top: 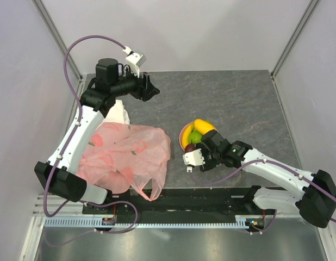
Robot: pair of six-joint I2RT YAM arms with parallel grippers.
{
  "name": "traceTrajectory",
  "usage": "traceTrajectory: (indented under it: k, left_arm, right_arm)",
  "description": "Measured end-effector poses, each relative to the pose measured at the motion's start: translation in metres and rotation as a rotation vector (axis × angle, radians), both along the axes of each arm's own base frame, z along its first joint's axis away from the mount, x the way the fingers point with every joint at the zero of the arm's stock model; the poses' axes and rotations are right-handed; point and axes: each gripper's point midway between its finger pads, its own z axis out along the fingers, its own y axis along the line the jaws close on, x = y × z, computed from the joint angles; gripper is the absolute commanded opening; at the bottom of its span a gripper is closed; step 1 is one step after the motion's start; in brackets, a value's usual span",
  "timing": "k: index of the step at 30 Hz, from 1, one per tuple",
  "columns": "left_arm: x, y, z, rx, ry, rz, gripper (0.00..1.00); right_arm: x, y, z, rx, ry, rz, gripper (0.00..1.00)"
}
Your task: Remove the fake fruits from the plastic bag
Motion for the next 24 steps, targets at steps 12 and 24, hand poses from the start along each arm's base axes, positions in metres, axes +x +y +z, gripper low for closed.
traceTrajectory:
  k: [12, 24]
  left_arm:
    - [-0.003, -0.003, 0.002, -0.011, -0.002, -0.024, 0.65]
    - [-0.003, -0.008, -0.001, -0.018, 0.009, -0.049, 0.65]
  right_arm:
    - [0.008, -0.006, -0.012, -0.040, -0.044, -0.013, 0.98]
    - [0.010, -0.006, -0.009, -0.041, -0.060, -0.007, 0.98]
